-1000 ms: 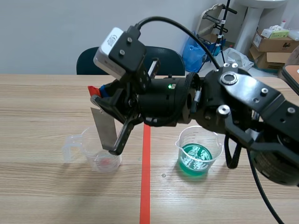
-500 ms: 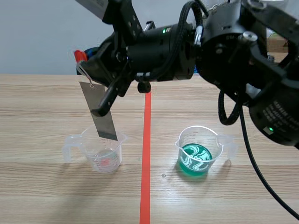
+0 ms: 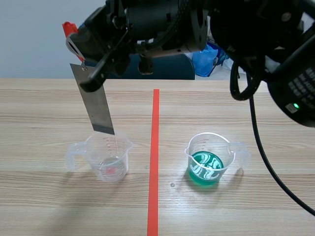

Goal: Do the redox reaction experiment

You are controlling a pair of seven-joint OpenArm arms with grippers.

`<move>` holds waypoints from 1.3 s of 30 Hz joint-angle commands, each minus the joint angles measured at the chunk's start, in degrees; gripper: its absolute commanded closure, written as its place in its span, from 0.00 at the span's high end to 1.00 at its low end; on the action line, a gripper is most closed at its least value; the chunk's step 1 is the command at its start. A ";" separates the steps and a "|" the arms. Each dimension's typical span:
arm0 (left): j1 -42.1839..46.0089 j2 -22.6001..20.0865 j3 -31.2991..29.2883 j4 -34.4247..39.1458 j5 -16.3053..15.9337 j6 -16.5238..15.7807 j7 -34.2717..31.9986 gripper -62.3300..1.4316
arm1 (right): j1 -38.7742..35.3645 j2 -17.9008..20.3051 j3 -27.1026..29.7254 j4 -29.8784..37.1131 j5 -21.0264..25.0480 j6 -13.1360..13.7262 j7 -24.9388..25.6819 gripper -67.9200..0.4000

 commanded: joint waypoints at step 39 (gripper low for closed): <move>0.07 0.11 -0.15 0.66 -0.39 -0.15 -0.81 1.00 | 2.38 -0.13 0.22 0.81 4.57 -0.20 -2.45 0.02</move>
